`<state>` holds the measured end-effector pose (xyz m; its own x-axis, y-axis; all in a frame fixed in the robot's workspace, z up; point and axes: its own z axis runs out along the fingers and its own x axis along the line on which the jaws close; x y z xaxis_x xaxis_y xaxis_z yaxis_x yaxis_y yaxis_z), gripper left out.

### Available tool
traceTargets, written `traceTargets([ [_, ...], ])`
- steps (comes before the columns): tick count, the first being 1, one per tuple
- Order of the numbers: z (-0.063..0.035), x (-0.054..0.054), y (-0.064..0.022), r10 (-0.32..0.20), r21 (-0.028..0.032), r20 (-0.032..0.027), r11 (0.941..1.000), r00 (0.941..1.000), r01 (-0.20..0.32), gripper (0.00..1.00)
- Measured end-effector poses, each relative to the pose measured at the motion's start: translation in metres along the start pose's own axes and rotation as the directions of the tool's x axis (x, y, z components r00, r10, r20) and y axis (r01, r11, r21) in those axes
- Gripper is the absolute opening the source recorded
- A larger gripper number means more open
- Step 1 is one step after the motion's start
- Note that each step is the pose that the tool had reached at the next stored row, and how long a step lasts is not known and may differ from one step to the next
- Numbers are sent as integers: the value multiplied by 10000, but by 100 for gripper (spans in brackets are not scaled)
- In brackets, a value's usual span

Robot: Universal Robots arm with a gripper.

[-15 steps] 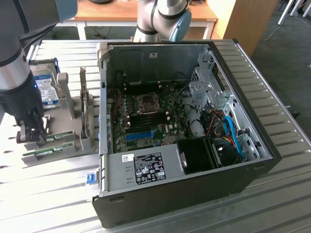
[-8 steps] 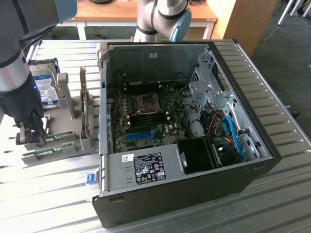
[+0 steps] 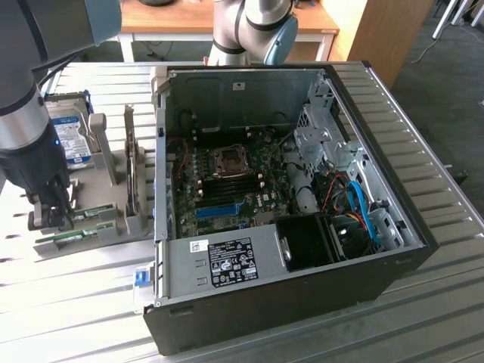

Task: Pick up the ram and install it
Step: 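Pick up the ram and move it above insertion slot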

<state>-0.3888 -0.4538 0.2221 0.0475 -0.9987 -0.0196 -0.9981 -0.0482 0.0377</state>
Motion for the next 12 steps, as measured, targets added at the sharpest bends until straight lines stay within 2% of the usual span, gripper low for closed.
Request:
traceTargets([
  [12,38,22,0,1,2,0,10000,10000,-1,24],
])
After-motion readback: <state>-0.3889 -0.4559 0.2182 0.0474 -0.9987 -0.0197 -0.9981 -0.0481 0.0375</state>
